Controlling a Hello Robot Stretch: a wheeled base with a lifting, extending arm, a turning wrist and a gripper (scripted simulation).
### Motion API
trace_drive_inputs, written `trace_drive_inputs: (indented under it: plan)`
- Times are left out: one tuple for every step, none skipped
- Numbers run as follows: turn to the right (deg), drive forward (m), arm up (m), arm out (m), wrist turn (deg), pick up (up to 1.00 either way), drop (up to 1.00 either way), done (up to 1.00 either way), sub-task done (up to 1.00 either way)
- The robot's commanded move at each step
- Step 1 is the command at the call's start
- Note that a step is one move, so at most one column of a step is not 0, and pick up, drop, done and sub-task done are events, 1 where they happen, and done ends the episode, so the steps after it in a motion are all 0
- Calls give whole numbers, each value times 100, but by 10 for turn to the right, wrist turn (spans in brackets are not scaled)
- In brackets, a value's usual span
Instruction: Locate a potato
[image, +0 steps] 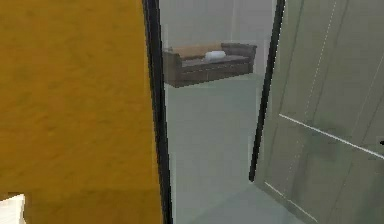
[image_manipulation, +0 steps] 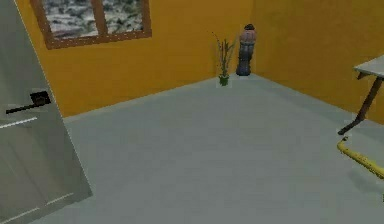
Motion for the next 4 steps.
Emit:
trace_drive_inputs:
  plan:
    - [-30,0,0,0,0,0,0,0,0]
    - [0,10,0,0,0,0,0,0,0]
    - [180,0,0,0,0,0,0,0,0]
    - [0,85,0,0,0,0,0,0,0]
